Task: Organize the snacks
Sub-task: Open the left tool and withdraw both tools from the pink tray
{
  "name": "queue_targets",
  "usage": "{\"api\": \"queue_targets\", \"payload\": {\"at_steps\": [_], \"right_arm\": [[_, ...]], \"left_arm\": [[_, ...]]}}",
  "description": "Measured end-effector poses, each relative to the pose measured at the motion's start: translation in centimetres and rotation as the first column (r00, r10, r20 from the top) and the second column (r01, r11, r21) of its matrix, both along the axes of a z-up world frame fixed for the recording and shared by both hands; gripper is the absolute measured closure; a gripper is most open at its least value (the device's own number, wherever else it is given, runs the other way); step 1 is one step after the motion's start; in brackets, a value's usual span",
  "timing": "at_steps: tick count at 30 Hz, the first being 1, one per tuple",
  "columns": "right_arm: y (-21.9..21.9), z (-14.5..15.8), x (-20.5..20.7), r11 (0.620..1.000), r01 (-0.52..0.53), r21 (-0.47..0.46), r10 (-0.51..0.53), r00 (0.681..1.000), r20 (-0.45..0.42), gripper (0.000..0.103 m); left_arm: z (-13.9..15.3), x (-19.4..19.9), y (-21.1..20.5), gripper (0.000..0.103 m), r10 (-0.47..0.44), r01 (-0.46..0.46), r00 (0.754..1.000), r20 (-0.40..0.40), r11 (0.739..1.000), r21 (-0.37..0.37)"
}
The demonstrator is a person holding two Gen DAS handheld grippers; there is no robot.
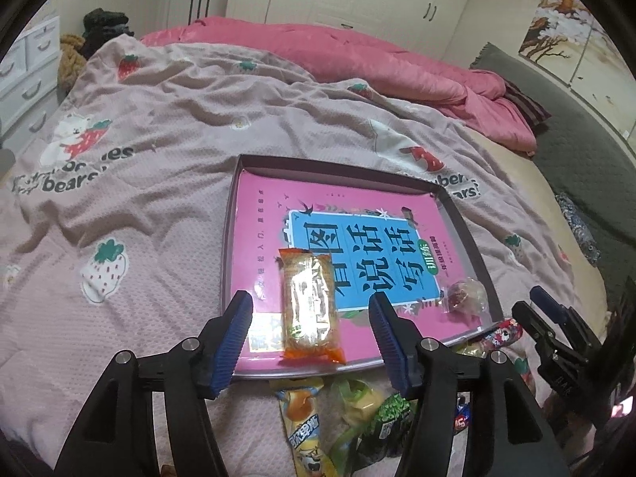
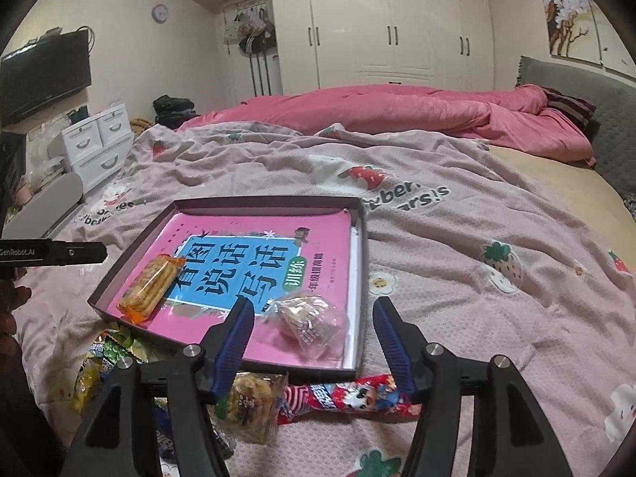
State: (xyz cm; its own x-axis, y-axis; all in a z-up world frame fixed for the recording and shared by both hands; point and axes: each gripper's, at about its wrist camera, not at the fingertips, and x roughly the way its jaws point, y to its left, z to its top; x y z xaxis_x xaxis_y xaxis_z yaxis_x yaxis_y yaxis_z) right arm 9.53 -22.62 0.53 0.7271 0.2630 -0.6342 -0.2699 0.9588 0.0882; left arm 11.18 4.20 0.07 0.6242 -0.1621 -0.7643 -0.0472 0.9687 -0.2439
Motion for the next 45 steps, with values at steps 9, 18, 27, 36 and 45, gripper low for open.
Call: {"api": "queue_targets", "payload": {"at_steps": [9,18,27,36,45], "right_arm": [[-1.6,0.8,-0.8,0.998,0.053,0.041,-0.053,0.999,0.001,0.037],[-1.6,1.4,-2.0,0.997,0.056,0.052,-0.056,0.998,0.005,0.037],[0.4,1.6,-3.8,0.997,-0.015,0.079,0.017,1.000,-0.026,0.037],[3.9,1.2,-5.5,0.989,-0.146,0.027,0.148,0.988,-0.043,0.037],[5.4,0.2,-6.3,0.977,-0.213,0.004,0.213,0.973,-0.092,0.037]], "left_arm": [[0.7,-0.9,-0.2,0.040,-0.014,0.014,1.000,0.014,1.000,0.008],[1.3,-2.0,-0.4,0.040,-0.025,0.024,0.999,0.024,0.999,0.024],[1.3,-3.2,-0.3,0.040,-0.033,0.032,0.999,0.015,0.999,0.036],[0.8,-4.2,-0.2,0.040,-0.041,0.041,0.999,-0.014,0.998,0.037],[0.2,-5.0,0.3,0.040,-0.034,0.036,0.998,-0.049,0.999,0.035]]}}
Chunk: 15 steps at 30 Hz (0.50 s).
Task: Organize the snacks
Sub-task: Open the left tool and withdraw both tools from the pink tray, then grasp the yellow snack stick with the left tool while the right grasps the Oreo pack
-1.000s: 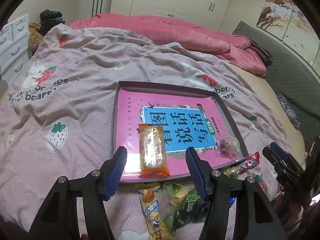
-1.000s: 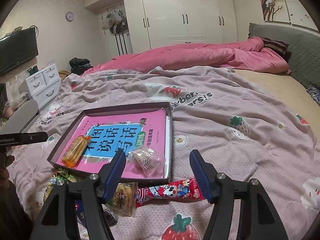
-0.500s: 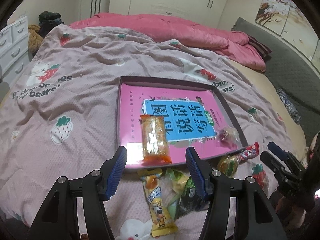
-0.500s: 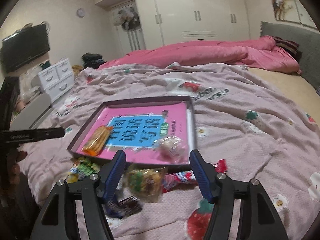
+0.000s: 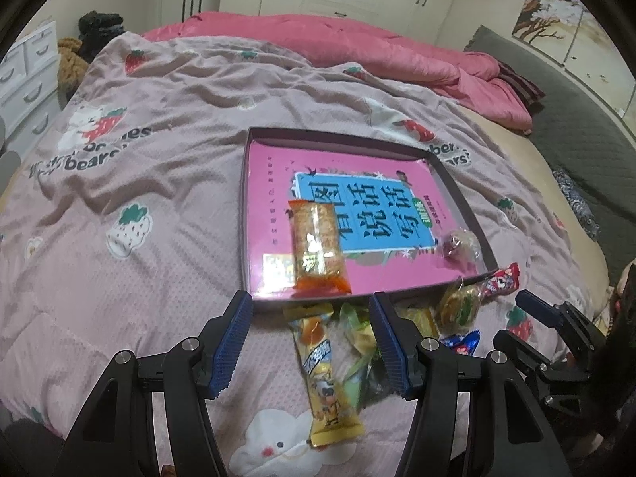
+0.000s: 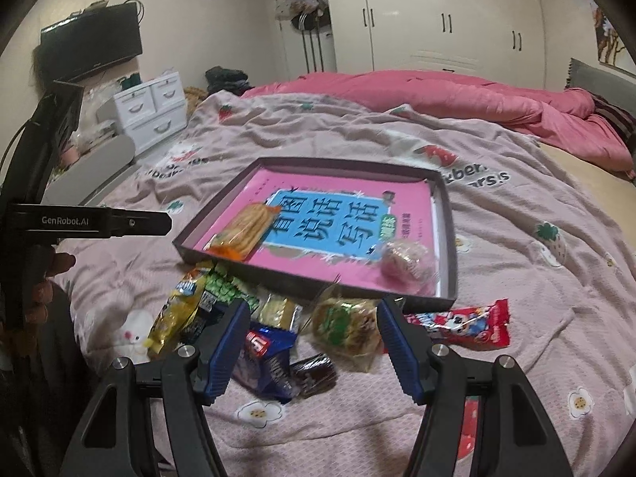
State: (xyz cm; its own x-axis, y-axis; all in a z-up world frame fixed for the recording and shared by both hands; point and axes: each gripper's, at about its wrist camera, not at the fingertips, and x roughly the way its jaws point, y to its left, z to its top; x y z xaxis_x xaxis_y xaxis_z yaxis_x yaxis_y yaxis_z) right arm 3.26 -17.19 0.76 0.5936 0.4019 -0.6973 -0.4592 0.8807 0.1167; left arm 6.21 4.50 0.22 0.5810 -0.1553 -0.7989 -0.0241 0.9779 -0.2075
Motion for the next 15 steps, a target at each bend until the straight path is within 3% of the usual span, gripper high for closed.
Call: {"api": "queue_targets", "payload": {"at_steps": [15], "right_arm": [[3.7,-2.1,-1.1,0.995,-0.067,-0.078,0.062,0.995,-0.072,0.037]], "left_arm": [[-1.5,-1.1,0.1,0.040,0.006,-0.005,0.998,-0.066,1.000,0.016]]}}
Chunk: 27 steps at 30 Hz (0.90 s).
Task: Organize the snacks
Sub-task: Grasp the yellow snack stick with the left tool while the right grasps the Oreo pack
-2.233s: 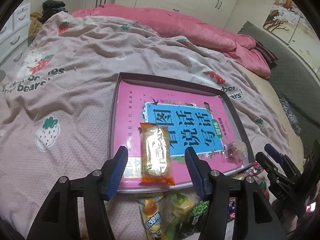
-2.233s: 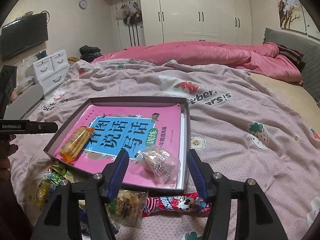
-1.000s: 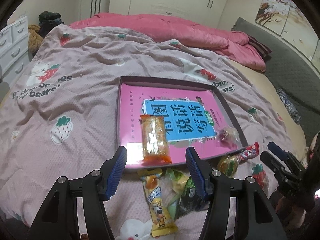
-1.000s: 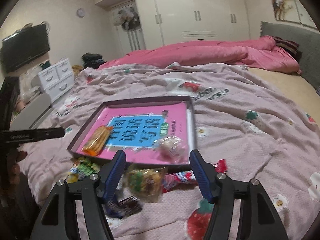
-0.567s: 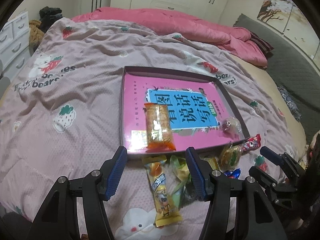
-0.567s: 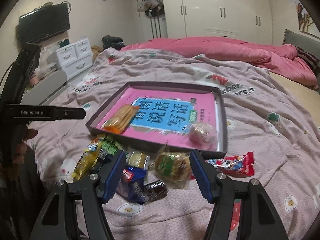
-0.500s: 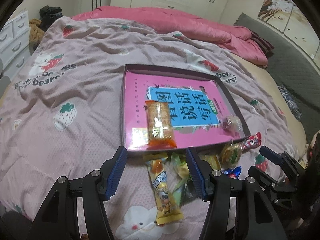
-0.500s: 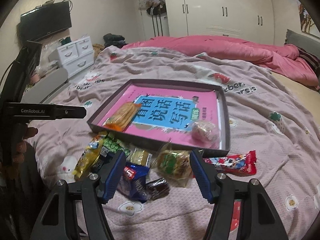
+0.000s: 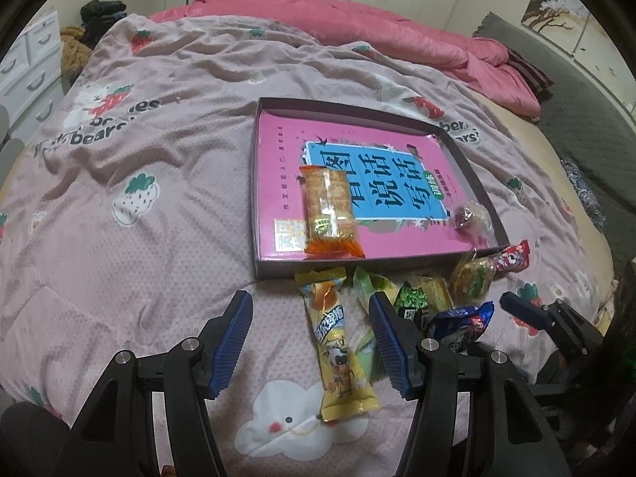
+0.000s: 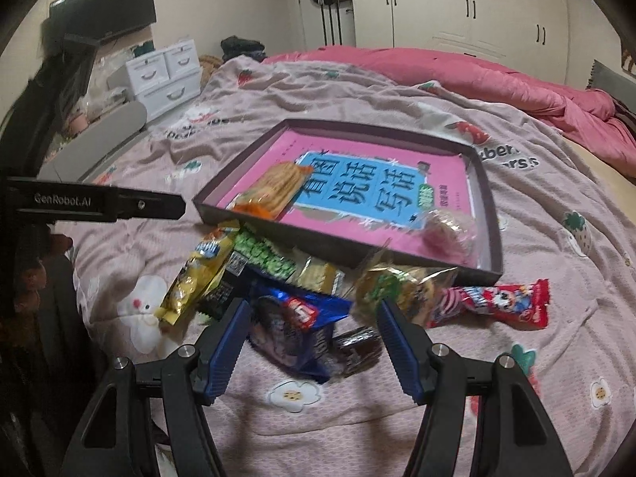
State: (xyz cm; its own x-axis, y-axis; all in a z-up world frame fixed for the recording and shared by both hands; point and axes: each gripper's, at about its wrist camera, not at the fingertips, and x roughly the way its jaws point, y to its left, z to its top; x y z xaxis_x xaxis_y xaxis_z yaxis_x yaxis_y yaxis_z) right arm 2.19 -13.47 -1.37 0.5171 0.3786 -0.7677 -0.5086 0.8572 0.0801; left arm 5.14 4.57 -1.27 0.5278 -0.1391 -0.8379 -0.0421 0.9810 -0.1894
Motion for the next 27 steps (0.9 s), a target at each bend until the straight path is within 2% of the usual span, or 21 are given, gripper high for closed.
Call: {"api": "queue_targets", "payload": {"at_steps": [3,15,22,25,27], "right_arm": [[0.9,-0.5,-0.3,1.000,0.005,-0.018,-0.005,1.000,-0.010,0.033],[3.2,-2.1,0.0,0.995,0.069,-0.068,-0.072,0.997,-0.039,0.033],[2.7,-3.1,0.9,0.991,0.107,-0.084,-0.111,0.993,-0.048,0.033],[2.2,-3.2,1.1,0.992,0.112,-0.063,-0.115,0.992,-0.057,0.036],[2.0,-3.1,1.1,0.994,0.102,-0.043,-0.104,0.992,-0.069,0.042]], "left_arm": [[-0.3,-0.2,-0.1,0.040,-0.002,0.002,1.000,-0.012,1.000,0.001],[-2.8,-0.2,-0.7,0.040,-0.001,0.004,0.994,-0.110,1.000,0.023],[-3.1,-0.2,-0.7,0.040,-0.003,0.005,0.993,-0.117,1.000,0.018],[-3.3,-0.2,-0.9,0.040,-0.008,0.010,0.992,-0.122,1.000,0.018],[-3.4,-0.1,-1.1,0.040,-0.010,0.012,0.992,-0.128,1.000,0.020]]}}
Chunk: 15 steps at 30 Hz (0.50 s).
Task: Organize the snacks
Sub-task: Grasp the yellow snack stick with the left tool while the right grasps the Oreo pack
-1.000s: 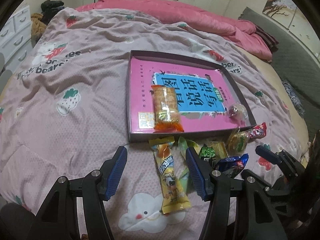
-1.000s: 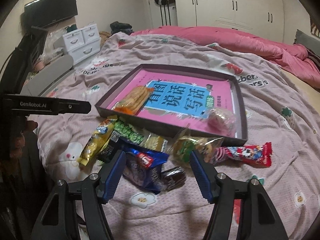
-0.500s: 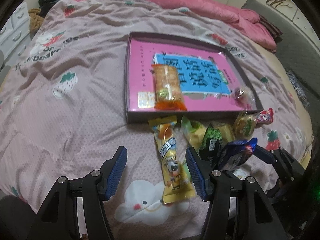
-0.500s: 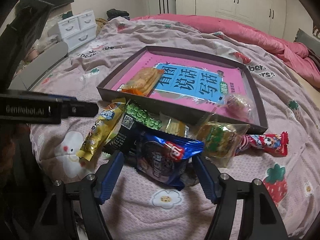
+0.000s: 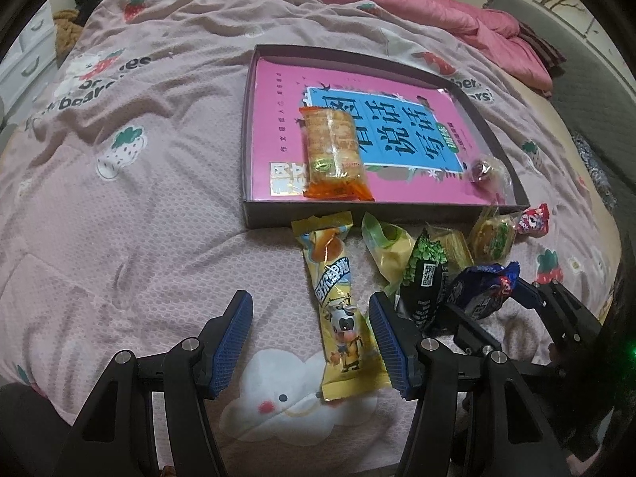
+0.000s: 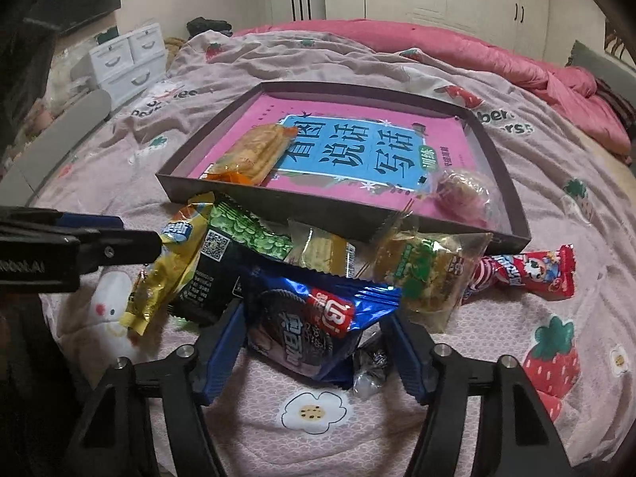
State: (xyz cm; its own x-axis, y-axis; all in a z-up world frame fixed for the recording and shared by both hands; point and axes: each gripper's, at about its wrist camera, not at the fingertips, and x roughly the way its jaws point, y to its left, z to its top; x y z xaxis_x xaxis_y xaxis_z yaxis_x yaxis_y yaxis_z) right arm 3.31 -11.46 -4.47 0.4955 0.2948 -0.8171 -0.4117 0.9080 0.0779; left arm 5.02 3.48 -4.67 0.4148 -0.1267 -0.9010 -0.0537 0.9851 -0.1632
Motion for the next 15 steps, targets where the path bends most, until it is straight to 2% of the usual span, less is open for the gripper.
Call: {"api": "queue_targets", "payload": {"at_steps": [1,10,15], "right_arm": [[0.0,0.0,0.0,1.000,-0.006,0.005,0.006,1.000,-0.004,0.045],[-1.4,0.7,0.4,0.995,-0.002,0.099,0.005,1.000,-0.031,0.047],[-2.0,1.5,0.5,0.991,-0.007,0.134,0.009,1.000,-0.015,0.047]], "left_arm": [[-0.1,0.0,-0.1,0.040,-0.001,0.001,1.000,-0.002,1.000,-0.001],[-1.5,0.5,-0.5,0.040,0.015,-0.015,0.998,-0.053,1.000,-0.007],[-2.6,0.9,-0.3,0.041,0.039,-0.043,0.996,-0.080,0.998,-0.046]]}}
